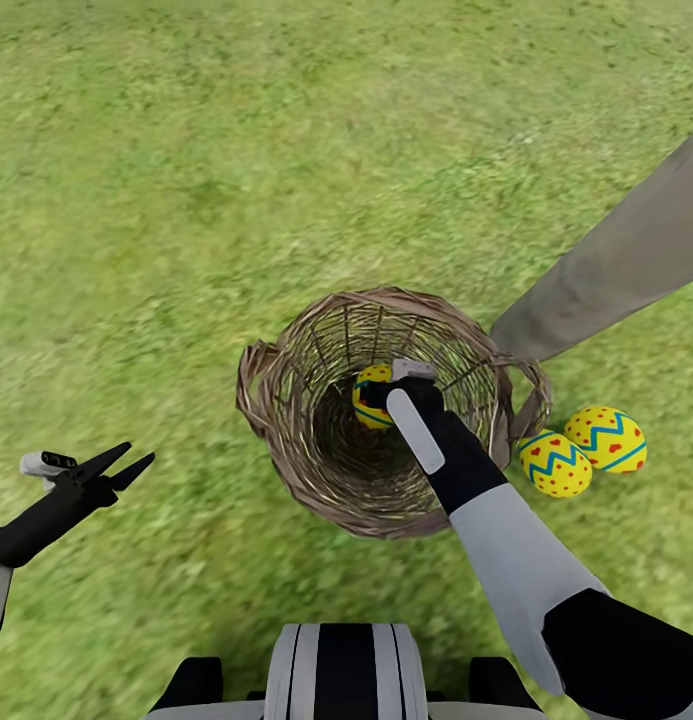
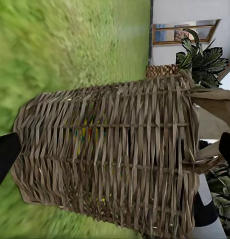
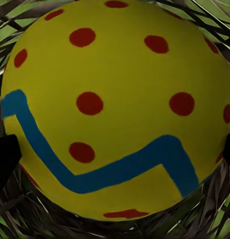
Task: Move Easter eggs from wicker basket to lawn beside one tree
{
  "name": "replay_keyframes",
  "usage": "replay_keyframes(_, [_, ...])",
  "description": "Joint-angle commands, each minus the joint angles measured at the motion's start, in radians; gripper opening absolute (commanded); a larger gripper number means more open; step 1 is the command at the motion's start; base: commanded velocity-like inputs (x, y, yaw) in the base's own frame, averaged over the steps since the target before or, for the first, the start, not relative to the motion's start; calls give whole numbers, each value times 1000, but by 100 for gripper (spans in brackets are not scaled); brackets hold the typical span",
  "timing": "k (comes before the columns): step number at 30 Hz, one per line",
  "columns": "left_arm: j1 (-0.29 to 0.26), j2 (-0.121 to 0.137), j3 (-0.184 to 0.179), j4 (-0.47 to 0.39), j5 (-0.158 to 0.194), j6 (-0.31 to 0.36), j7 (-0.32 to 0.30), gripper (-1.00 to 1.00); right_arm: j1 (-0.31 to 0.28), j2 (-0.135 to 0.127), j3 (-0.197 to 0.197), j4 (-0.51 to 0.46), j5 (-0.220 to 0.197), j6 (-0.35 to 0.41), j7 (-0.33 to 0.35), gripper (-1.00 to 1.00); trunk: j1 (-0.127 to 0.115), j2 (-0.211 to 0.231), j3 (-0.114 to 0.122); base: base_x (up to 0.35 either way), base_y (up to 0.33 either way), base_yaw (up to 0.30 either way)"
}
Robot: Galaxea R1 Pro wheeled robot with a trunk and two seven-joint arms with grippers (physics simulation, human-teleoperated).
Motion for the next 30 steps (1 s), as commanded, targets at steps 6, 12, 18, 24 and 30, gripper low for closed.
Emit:
replay_keyframes(6, [0,-1,0,0,0,11,-3,100,0,0,3,75,-44,-15,-8,-100,-1,1,11,0,0,0])
replay_keyframes(12, [0,-1,0,1,0,11,-3,100,0,0,3,75,-44,-15,-8,-100,-1,1,11,0,0,0])
replay_keyframes(18, [0,-1,0,-7,0,15,-2,100,0,0,3,75,-44,-15,-8,-100,-1,1,11,0,0,0])
replay_keyframes(24, [-1,-1,0,-10,1,17,-3,100,0,0,4,75,-44,-15,-8,-100,-1,1,11,-31,0,0])
replay_keyframes(30, [0,-1,0,-9,1,18,-3,100,0,0,4,75,-44,-15,-8,-100,-1,1,11,-136,0,0])
